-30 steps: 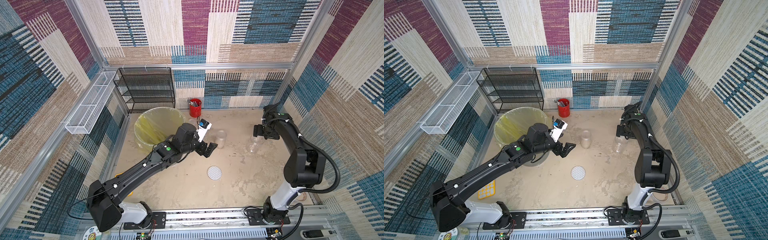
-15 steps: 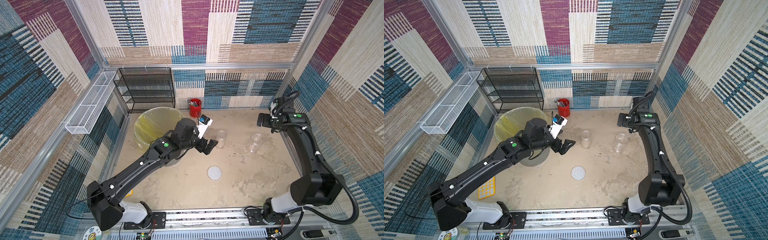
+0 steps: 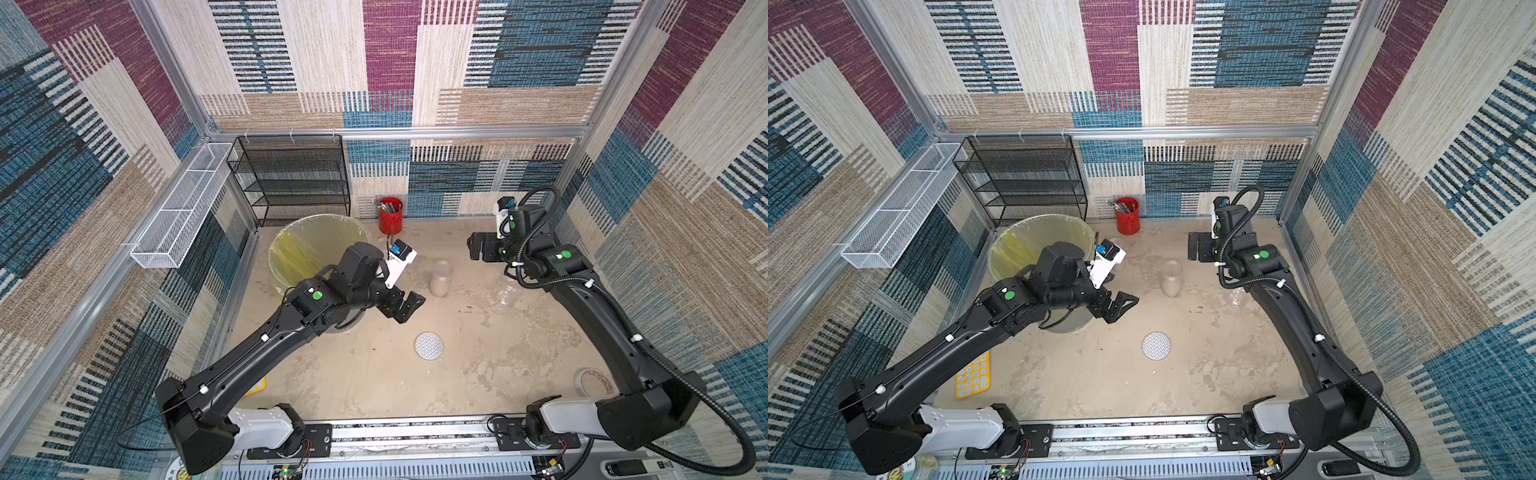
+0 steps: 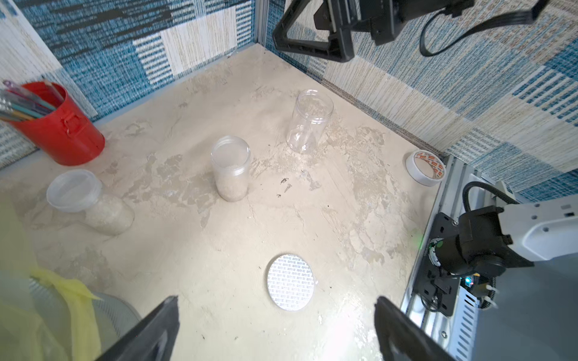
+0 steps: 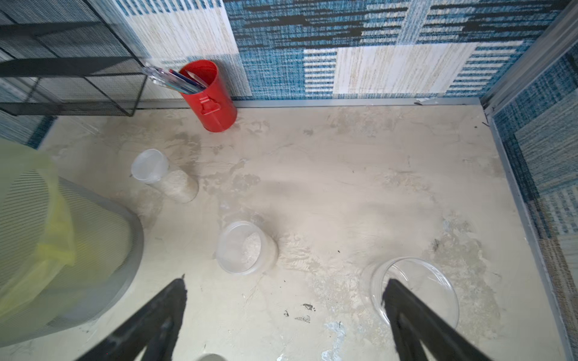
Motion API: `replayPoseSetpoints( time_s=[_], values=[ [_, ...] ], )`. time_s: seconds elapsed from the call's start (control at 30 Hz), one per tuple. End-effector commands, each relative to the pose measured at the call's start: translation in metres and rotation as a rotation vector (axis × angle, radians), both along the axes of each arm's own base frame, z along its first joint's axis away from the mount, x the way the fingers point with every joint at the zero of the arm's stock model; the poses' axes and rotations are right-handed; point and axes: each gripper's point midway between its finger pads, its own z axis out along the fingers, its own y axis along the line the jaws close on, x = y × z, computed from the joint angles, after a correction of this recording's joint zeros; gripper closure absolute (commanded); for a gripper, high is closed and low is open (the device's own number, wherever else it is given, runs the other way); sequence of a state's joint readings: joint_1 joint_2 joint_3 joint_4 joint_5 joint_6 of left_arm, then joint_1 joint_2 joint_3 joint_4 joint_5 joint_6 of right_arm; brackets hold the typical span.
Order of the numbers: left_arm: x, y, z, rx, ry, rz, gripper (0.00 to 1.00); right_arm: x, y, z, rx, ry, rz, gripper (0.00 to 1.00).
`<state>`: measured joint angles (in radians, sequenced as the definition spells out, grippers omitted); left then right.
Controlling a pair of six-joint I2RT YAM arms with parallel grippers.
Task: Empty moldy rice from jars
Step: Pick up the jar from the center of the board.
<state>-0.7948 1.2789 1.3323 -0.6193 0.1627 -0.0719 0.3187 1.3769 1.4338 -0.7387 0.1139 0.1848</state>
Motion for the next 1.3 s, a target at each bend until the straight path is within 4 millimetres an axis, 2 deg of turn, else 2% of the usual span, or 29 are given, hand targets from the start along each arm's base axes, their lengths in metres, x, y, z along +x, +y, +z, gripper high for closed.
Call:
replayPoseSetpoints(
  time_s=[0.0, 0.1, 0.17, 0.33, 0.47, 0.8, 0.97, 1.27],
  values=[
    [-0.011, 0.02, -0.027, 0.043, 0.102, 0.091, 0.01, 0.011, 0.004, -0.008, -0.001, -0.013, -0.04, 0.01],
    [-0.014, 0.039, -0.039, 0.026, 0.088, 0.171, 0.01, 0.011, 0.035, -0.038, 0.065, 0.092, 0.101, 0.01],
    [-0.02, 0.043, -0.039, -0.03, 0.071, 0.172, 0.01, 0.01, 0.051, -0.05, 0.12, 0.117, 0.155, 0.01],
    [-0.018, 0.061, -0.046, -0.035, 0.027, 0.249, 0.01, 0.014, 0.062, -0.095, 0.104, 0.217, 0.156, 0.01],
    [-0.018, 0.062, -0.062, 0.005, 0.042, 0.25, 0.01, 0.017, 0.078, -0.109, 0.086, 0.218, 0.192, 0.01],
    [-0.022, 0.054, -0.076, -0.028, 0.048, 0.204, 0.01, 0.031, 0.075, -0.163, -0.058, 0.315, 0.122, 0.02],
    [-0.024, 0.051, -0.078, -0.042, 0.047, 0.184, 0.01, 0.038, 0.077, -0.169, -0.073, 0.317, 0.107, 0.03],
    [-0.023, 0.05, -0.08, -0.04, 0.042, 0.177, 0.01, 0.043, 0.077, -0.18, -0.088, 0.34, 0.098, 0.13]
  ],
)
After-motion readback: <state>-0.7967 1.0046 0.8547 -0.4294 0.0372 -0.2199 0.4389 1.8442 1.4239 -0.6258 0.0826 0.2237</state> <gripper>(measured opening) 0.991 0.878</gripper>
